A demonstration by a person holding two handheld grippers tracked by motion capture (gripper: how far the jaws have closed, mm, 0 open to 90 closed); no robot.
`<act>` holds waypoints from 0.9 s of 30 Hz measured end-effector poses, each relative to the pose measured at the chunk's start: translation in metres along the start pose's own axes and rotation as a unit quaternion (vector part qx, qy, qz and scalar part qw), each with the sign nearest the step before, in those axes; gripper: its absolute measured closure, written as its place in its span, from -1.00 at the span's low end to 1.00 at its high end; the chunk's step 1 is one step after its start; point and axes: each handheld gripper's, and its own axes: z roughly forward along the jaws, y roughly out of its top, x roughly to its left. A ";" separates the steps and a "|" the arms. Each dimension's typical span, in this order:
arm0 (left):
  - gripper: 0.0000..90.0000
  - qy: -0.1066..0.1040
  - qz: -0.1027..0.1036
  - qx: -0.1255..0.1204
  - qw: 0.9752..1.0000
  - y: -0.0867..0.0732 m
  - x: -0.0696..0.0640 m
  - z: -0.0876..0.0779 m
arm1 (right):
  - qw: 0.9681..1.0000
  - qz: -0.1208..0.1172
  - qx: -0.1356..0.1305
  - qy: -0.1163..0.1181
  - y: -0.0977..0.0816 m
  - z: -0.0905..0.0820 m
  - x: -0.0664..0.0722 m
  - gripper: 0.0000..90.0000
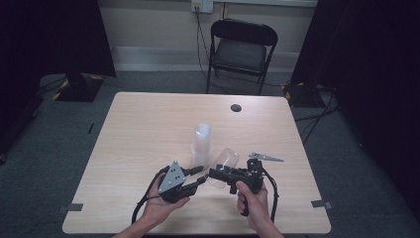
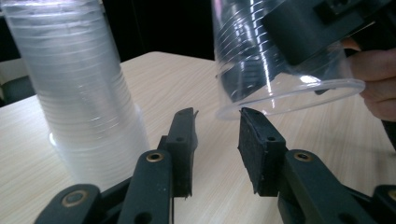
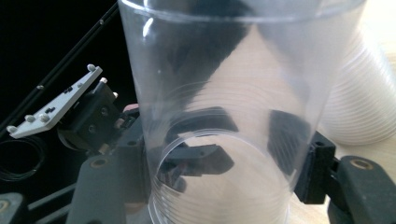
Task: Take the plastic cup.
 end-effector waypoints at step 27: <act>0.47 0.025 0.042 -0.054 0.997 0.000 -0.009 0.003 | 0.997 0.067 0.036 0.029 -0.010 0.023 0.007 -0.18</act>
